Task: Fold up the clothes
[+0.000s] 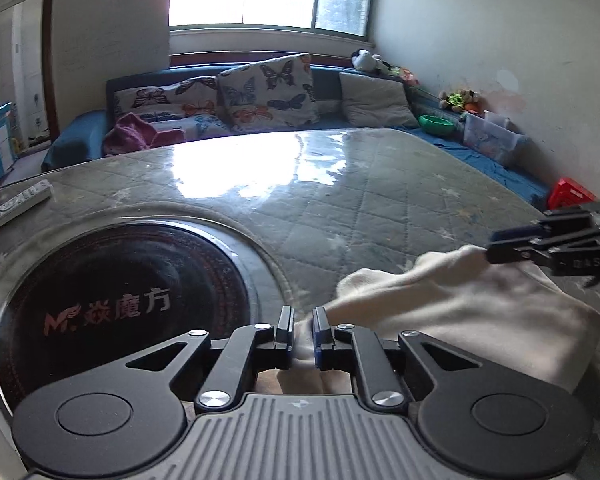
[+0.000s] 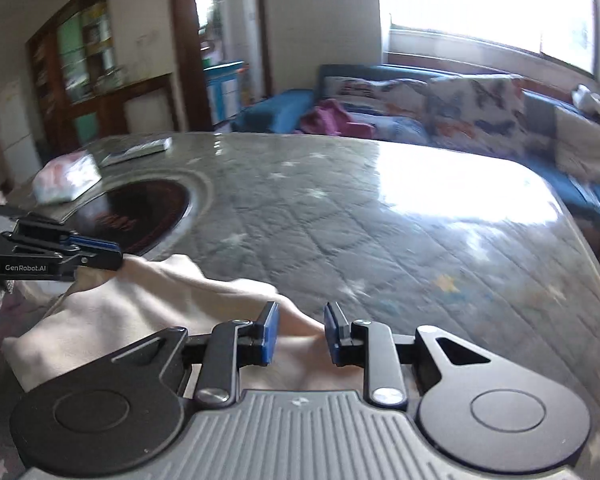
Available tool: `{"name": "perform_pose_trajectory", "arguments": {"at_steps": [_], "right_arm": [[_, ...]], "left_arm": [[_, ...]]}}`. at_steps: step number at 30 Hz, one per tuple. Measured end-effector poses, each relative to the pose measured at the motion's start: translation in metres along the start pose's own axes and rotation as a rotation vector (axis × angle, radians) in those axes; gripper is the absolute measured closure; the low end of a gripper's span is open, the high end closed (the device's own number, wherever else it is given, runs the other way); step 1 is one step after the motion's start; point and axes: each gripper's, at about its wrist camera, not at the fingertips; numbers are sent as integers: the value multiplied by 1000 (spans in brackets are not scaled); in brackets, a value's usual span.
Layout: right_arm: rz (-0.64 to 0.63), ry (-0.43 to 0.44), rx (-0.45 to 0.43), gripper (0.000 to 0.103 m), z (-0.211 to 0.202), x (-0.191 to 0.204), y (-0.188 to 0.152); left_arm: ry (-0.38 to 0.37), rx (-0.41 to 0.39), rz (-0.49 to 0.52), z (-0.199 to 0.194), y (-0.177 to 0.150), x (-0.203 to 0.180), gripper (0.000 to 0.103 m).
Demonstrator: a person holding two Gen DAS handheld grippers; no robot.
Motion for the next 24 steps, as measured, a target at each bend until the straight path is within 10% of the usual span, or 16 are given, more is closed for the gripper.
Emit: {"name": "perform_pose_trajectory", "arguments": {"at_steps": [24], "right_arm": [[14, 60, -17, 80, 24, -18, 7]], "left_arm": [[-158, 62, -100, 17, 21, -49, 91]]}}
Point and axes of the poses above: each gripper's, at about its wrist camera, not at the fingertips, and z roughly the way its jaws point, x to its left, y to its top, and after that the axes turned 15 degrees about y, right-handed
